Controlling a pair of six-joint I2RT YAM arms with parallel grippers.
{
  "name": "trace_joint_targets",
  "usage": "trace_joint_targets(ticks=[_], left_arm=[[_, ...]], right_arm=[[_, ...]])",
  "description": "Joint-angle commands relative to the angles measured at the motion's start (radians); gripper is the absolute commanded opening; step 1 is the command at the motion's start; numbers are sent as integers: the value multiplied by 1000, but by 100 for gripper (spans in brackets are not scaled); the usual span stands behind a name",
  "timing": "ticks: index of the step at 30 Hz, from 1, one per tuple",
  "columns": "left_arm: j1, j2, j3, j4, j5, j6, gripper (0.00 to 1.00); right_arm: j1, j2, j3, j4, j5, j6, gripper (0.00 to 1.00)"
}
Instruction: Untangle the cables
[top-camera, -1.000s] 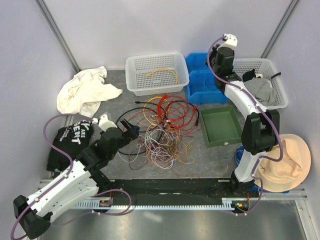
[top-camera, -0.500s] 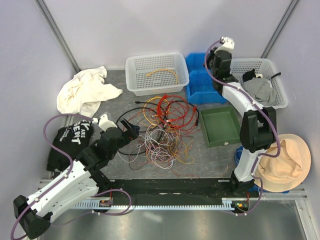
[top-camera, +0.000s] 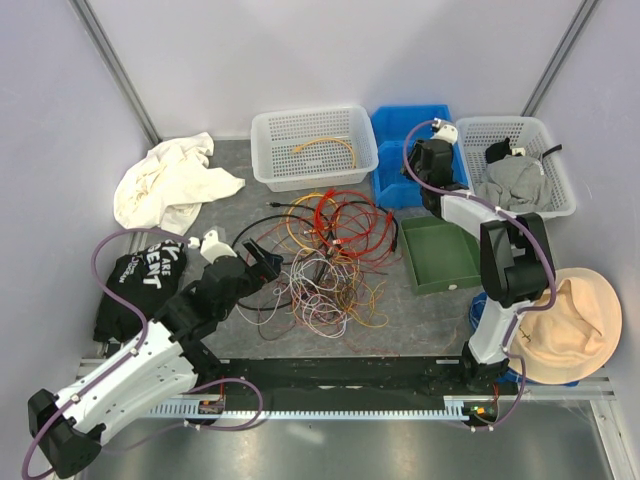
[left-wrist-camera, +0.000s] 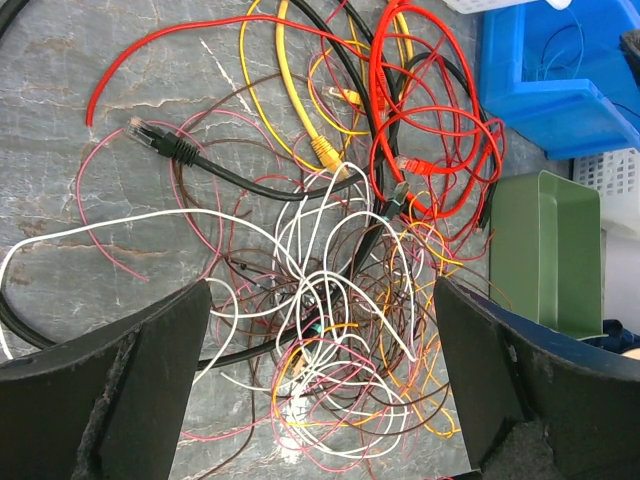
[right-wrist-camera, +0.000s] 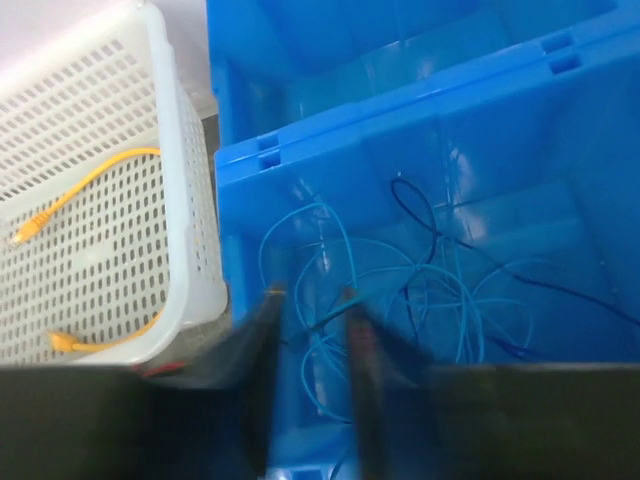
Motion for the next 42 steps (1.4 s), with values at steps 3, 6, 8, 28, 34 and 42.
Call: trace_joint_targets(ticks=[3,6,8,28,34,42], left_arm=[[-2,-16,1,35,-14,-26,100],[-2,-8,21,37,-23,-1,100],[-2,-3,33,35,-23,19,99],[-2,67,139,46,-4,207,100],[-2,135,147,143,80,313,100],[-11,378,121,320,318,296,91]], right_arm=[[52,-140,-36,37,41,35,79],[102,-198,-7,1,93,22,98],[129,-229,19,-44,113,13,98],[304,-553,-289,77,-98,148,97],[487,-708,-482,103,-169,158,95],[585,-1043,-670,-106,-83,118,95]])
